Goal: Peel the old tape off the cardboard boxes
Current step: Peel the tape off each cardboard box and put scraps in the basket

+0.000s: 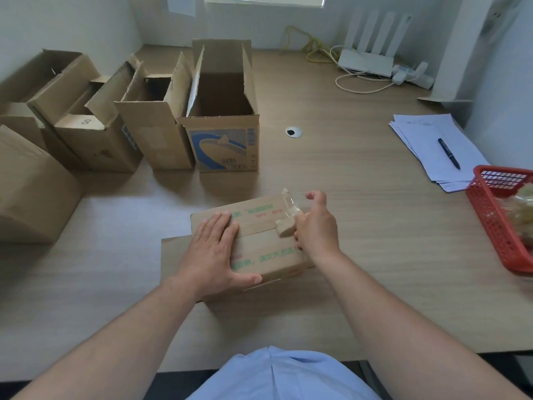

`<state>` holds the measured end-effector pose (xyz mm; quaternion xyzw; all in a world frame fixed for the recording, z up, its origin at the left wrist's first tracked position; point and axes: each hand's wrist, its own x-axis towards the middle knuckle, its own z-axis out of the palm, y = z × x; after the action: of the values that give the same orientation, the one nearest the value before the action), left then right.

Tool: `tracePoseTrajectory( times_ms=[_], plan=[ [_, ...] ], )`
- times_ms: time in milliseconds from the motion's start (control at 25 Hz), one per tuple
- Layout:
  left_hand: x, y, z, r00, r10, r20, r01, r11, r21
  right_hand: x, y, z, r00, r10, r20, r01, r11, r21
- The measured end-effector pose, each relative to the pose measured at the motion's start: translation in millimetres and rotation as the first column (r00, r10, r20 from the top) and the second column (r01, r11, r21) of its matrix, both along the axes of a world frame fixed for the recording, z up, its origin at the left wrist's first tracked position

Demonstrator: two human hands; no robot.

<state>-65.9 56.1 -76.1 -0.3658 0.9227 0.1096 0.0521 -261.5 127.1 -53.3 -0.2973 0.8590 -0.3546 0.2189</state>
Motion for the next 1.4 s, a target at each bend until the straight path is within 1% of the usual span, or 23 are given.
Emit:
tracePoseTrajectory(
  times_ms=[120, 200, 240, 360, 400, 440, 520, 560, 600, 640, 680, 720, 840, 880, 920, 960, 1000, 1040, 1080, 1120, 1160, 1200, 1400],
  plan=[
    [-1, 1, 3, 1.0, 0.02, 0.013, -0.02, 1.0, 0.005, 11, 2, 0, 0.917, 0.268, -0.294, -0.217, 0.956, 0.197],
    [-8, 2, 9, 0.999, 0.045, 0.015, -0.045, 0.999, 0.007, 18, 1, -4, 0.811, 0.398, -0.429, -0.238, 0.894, 0.379],
    [-14, 3, 11, 0.998, 0.056, 0.013, -0.056, 0.998, 0.005, 21, 1, -7, 0.752, 0.442, -0.489, -0.241, 0.875, 0.42],
    [-34, 12, 10, 0.999, 0.041, 0.032, -0.042, 0.999, 0.03, 22, 1, -10, 0.649, 0.485, -0.587, -0.311, 0.873, 0.377],
    [-39, 15, 7, 0.998, 0.032, 0.053, -0.034, 0.999, 0.033, 20, 1, -11, 0.644, 0.494, -0.584, -0.331, 0.868, 0.369],
    [-42, 16, 5, 0.997, 0.029, 0.074, -0.031, 0.999, 0.022, 17, 0, -12, 0.677, 0.474, -0.563, -0.33, 0.88, 0.343],
    [-42, 17, 0, 0.995, 0.035, 0.093, -0.034, 0.999, -0.01, 9, -5, -13, 0.845, 0.312, -0.435, -0.24, 0.947, 0.213],
    [-42, 16, -1, 0.995, 0.035, 0.095, -0.034, 0.999, -0.019, 3, -7, -12, 0.935, 0.198, -0.294, -0.165, 0.977, 0.132],
    [-41, 15, -1, 0.995, 0.032, 0.097, -0.03, 0.999, -0.026, -3, -8, -13, 0.995, 0.063, -0.071, -0.061, 0.998, 0.028],
    [-40, 15, -1, 0.995, 0.026, 0.097, -0.023, 0.999, -0.031, -7, -7, -13, 0.976, -0.063, 0.207, 0.08, 0.994, -0.077],
    [-39, 14, -1, 0.995, 0.022, 0.097, -0.019, 0.999, -0.032, -10, -6, -13, 0.871, -0.147, 0.469, 0.242, 0.959, -0.149],
    [-38, 14, -2, 0.995, 0.02, 0.093, -0.017, 0.999, -0.032, -11, -4, -13, 0.747, -0.178, 0.641, 0.367, 0.914, -0.173],
    [-35, 15, -2, 0.996, 0.026, 0.081, -0.024, 0.999, -0.029, -11, 2, -14, 0.531, -0.179, 0.828, 0.55, 0.816, -0.176],
    [-34, 14, -2, 0.996, 0.025, 0.082, -0.023, 0.999, -0.024, -11, 3, -13, 0.477, -0.152, 0.866, 0.586, 0.789, -0.185],
    [-33, 13, -2, 0.996, 0.024, 0.085, -0.022, 1.0, -0.021, -11, 6, -12, 0.465, -0.122, 0.877, 0.594, 0.777, -0.207],
    [-32, 12, -2, 0.996, 0.023, 0.087, -0.021, 1.0, -0.021, -12, 8, -11, 0.53, -0.111, 0.841, 0.55, 0.8, -0.241],
    [-30, 12, -3, 0.996, 0.02, 0.087, -0.018, 1.0, -0.025, -15, 11, -10, 0.667, -0.124, 0.734, 0.444, 0.858, -0.259],
    [-27, 12, -3, 0.996, 0.013, 0.088, -0.011, 0.999, -0.031, -19, 14, -9, 0.829, -0.122, 0.546, 0.288, 0.93, -0.228],
    [-24, 13, -3, 0.996, 0.006, 0.088, -0.002, 0.999, -0.039, -25, 17, -10, 0.946, -0.094, 0.31, 0.145, 0.979, -0.146],
    [-20, 13, -4, 0.996, -0.001, 0.088, 0.005, 0.999, -0.048, -30, 19, -9, 0.995, -0.047, 0.091, 0.052, 0.997, -0.05],
    [-16, 13, -4, 0.996, -0.007, 0.093, 0.012, 0.998, -0.055, -35, 22, -9, 0.998, -0.014, -0.055, 0.015, 1.0, 0.015],
    [-13, 14, -4, 0.995, -0.012, 0.098, 0.018, 0.998, -0.059, -40, 23, -8, 0.993, -0.02, -0.116, 0.024, 0.999, 0.03],
    [-12, 15, 0, 0.996, 0.001, 0.087, 0.003, 0.999, -0.046, -49, 17, -8, 0.988, -0.146, -0.054, 0.141, 0.985, -0.095]
  ],
)
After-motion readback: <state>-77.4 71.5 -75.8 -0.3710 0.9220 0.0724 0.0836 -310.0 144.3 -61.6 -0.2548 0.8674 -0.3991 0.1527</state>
